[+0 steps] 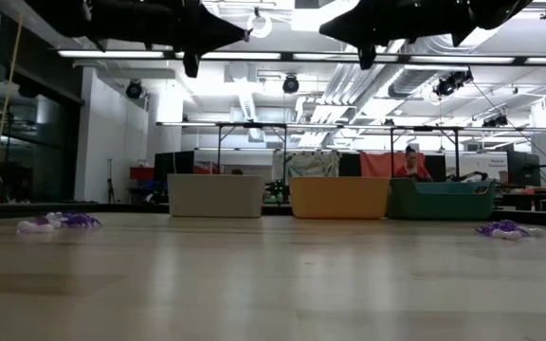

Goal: Sort Halloween decoration
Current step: Put the purple witch hat toy into the orange bin

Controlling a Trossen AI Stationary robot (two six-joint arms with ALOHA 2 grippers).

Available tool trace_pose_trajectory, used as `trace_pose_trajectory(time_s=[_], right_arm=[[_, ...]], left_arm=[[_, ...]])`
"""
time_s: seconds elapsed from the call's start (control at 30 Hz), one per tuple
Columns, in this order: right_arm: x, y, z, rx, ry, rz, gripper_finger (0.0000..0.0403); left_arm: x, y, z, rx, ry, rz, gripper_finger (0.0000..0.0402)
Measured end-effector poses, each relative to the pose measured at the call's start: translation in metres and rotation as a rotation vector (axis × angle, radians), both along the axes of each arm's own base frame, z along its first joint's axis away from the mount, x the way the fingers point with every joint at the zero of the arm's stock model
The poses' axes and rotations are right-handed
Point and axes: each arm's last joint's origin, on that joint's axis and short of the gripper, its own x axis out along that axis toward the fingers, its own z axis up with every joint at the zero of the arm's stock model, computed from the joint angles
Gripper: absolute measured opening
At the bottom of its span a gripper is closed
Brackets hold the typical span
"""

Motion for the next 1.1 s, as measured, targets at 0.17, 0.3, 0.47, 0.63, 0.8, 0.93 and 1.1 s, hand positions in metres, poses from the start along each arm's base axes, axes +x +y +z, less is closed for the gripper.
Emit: trace_pose_trajectory(time_s=[0.17,0.3,0.47,0.63,0.8,0.93,1.1], right_arm=[[0.000,0.002,0.000,0.001,0.005,0.008,0.0000],[0.001,0.003,0.000,0.013,0.005,0.011,0.0000],[0.001,0.003,0.000,0.013,0.005,0.010,0.0000],[0.001,0.003,0.000,0.013,0.005,0.010,0.0000],[0.001,0.003,0.000,0.013,0.004,0.010,0.0000],[0.001,0.002,0.002,0.005,-0.018,-0.004,0.0000],[0.001,0.002,0.009,-0.019,-0.092,-0.003,0.0000]], left_arm=[[0.000,0.000,0.002,0.001,-0.003,-0.008,0.0000],[0.000,0.000,0.002,0.001,-0.004,-0.008,0.0000],[0.000,0.000,0.002,0.001,-0.004,-0.008,0.0000],[0.000,0.000,0.002,0.009,-0.003,-0.006,0.0000],[0.010,0.005,-0.002,-0.001,0.068,0.039,0.0000],[0.039,0.018,-0.003,0.035,0.213,0.042,0.0000],[0.085,0.043,-0.018,0.099,0.357,0.042,0.0000]])
